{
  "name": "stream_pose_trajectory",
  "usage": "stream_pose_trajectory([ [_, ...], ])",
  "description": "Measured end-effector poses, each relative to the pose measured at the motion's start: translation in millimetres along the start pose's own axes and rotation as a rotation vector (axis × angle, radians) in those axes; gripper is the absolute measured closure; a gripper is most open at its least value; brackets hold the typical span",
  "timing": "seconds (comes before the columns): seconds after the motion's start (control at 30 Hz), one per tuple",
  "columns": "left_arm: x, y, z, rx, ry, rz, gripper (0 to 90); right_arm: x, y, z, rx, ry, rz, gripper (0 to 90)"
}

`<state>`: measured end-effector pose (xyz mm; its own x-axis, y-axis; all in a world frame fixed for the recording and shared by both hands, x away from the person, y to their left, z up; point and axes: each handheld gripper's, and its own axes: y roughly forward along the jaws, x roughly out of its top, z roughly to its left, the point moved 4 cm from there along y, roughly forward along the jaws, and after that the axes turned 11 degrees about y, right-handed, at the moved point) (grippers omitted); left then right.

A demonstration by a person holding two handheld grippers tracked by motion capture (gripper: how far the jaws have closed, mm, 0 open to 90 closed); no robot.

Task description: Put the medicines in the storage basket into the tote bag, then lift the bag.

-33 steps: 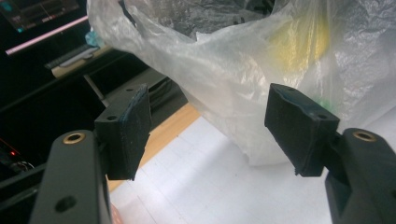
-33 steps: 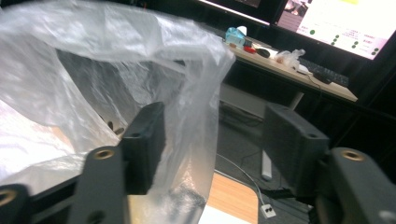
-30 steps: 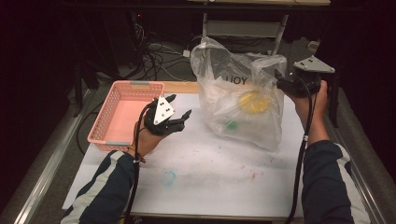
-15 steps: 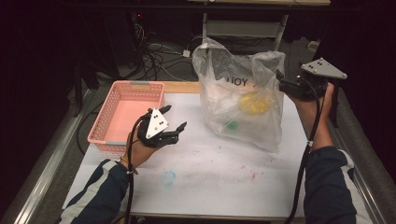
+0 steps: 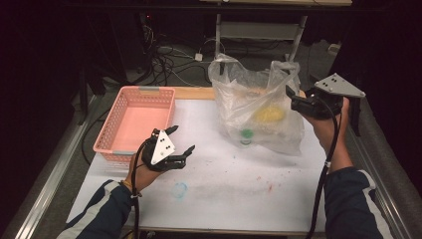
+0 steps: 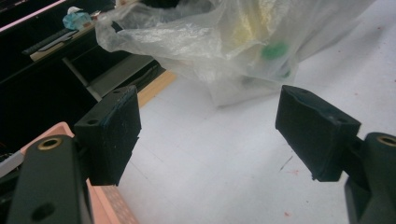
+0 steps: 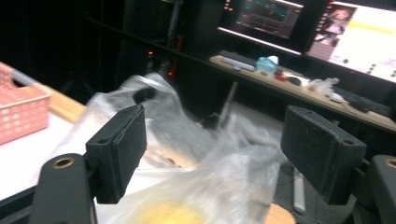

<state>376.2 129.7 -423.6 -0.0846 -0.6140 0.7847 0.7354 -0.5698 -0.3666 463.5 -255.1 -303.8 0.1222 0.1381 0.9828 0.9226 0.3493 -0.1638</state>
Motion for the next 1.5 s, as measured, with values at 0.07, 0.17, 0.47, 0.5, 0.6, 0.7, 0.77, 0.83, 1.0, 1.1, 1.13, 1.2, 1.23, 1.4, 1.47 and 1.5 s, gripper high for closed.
stream_pose_trajectory([
  [0.07, -2.9, -1.8, -2.9, -0.001, 0.004, 0.000, 21.7, -3.9, -4.0, 7.6, 0.021, -0.010, -0.008, 23.1],
  [0.17, -6.7, -4.9, -6.4, -0.004, 0.011, 0.005, 21.4, -12.1, -10.4, 19.7, 0.062, -0.012, -0.013, 22.8],
  [0.47, -23.4, -14.1, -21.0, -0.009, 0.027, 0.044, 19.6, -50.7, -33.6, 59.4, 0.180, -0.052, 0.012, 21.4],
  [0.5, -24.7, -14.8, -21.9, -0.008, 0.029, 0.047, 19.6, -55.3, -35.8, 62.3, 0.188, -0.057, 0.011, 21.4],
  [0.6, -29.9, -17.1, -24.4, -0.013, 0.024, 0.062, 19.6, -68.7, -40.1, 70.3, 0.220, -0.055, 0.034, 20.6],
  [0.7, -34.1, -18.9, -24.3, -0.012, 0.020, 0.068, 19.6, -82.5, -44.6, 77.9, 0.237, -0.068, 0.069, 20.1],
  [0.77, -37.2, -19.3, -23.6, -0.002, 0.013, 0.073, 19.6, -89.8, -48.1, 80.2, 0.246, -0.073, 0.075, 20.1],
  [0.83, -40.4, -20.2, -23.5, -0.001, -0.002, 0.076, 19.7, -96.3, -51.2, 81.4, 0.257, -0.072, 0.088, 20.1],
  [1.0, -47.3, -24.7, -23.6, 0.007, -0.027, 0.092, 19.6, -110.4, -58.1, 81.8, 0.266, -0.075, 0.106, 20.1],
  [1.1, -50.3, -29.1, -21.7, 0.014, -0.042, 0.089, 19.6, -118.5, -61.0, 81.6, 0.276, -0.069, 0.118, 20.2],
  [1.13, -51.3, -30.3, -21.1, 0.014, -0.046, 0.089, 19.6, -120.6, -61.3, 81.7, 0.276, -0.073, 0.124, 20.2],
  [1.2, -53.5, -32.7, -19.9, 0.019, -0.055, 0.088, 19.6, -125.9, -62.4, 82.3, 0.284, -0.070, 0.135, 20.2],
  [1.23, -55.2, -33.5, -19.2, 0.021, -0.059, 0.092, 19.6, -128.1, -63.0, 82.5, 0.287, -0.068, 0.139, 20.2],
  [1.4, -60.6, -39.8, -16.8, 0.031, -0.076, 0.097, 19.6, -140.5, -67.7, 83.5, 0.301, -0.056, 0.163, 20.0],
  [1.47, -63.4, -42.3, -16.0, 0.033, -0.079, 0.102, 19.6, -145.8, -70.1, 83.9, 0.304, -0.059, 0.168, 19.9],
  [1.5, -65.0, -43.4, -15.9, 0.036, -0.081, 0.106, 19.6, -148.0, -71.2, 84.0, 0.300, -0.071, 0.174, 19.4],
])
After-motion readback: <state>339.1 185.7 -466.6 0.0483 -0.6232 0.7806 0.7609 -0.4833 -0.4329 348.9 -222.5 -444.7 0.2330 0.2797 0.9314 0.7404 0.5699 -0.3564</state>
